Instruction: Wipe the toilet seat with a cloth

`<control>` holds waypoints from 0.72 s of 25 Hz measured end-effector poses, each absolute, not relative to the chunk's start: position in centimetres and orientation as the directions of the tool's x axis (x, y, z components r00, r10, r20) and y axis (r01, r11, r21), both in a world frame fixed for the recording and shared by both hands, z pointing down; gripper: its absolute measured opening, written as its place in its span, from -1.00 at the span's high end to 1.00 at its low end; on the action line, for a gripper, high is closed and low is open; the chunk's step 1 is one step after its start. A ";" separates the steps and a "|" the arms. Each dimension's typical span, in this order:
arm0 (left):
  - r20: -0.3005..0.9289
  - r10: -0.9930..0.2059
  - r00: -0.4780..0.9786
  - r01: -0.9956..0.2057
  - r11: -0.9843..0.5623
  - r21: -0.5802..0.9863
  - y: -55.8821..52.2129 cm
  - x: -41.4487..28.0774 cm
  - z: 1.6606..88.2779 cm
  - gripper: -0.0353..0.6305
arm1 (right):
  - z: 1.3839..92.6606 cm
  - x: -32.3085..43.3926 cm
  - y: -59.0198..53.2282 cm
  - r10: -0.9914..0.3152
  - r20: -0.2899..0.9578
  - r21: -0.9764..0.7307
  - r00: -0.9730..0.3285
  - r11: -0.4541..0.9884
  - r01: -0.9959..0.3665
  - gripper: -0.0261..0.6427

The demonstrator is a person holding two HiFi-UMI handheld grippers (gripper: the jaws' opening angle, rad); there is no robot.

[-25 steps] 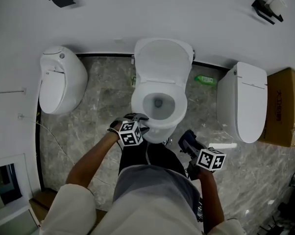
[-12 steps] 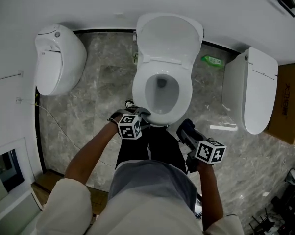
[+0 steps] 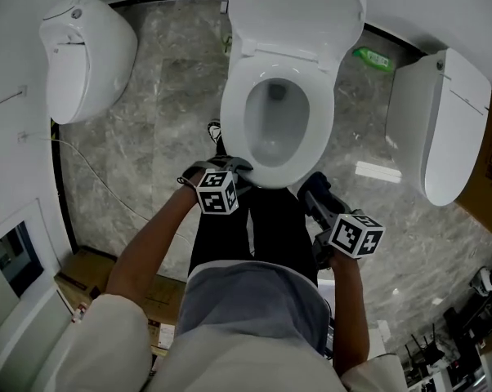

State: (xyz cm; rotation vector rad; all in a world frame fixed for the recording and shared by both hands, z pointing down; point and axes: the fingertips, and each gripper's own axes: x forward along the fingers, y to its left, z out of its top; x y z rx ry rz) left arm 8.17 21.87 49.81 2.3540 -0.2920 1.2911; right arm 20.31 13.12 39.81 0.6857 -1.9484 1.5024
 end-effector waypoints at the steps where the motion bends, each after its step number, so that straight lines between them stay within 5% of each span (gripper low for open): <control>1: 0.843 0.025 0.537 -0.393 -0.877 0.276 22.3 8.3 50.7 0.40 | 40.4 20.2 13.3 -0.037 0.719 -0.667 -0.694 0.245 -0.703 0.61; 14: 0.887 0.016 0.461 -0.580 -0.751 0.315 24.4 9.2 61.7 0.50 | 47.7 18.3 13.5 0.039 0.760 -0.635 -0.648 0.258 -0.729 0.61; 18: 0.892 -0.032 0.452 -0.680 -0.659 0.321 23.6 8.5 63.9 0.76 | 49.3 17.8 12.9 0.023 0.771 -0.622 -0.637 0.249 -0.743 0.61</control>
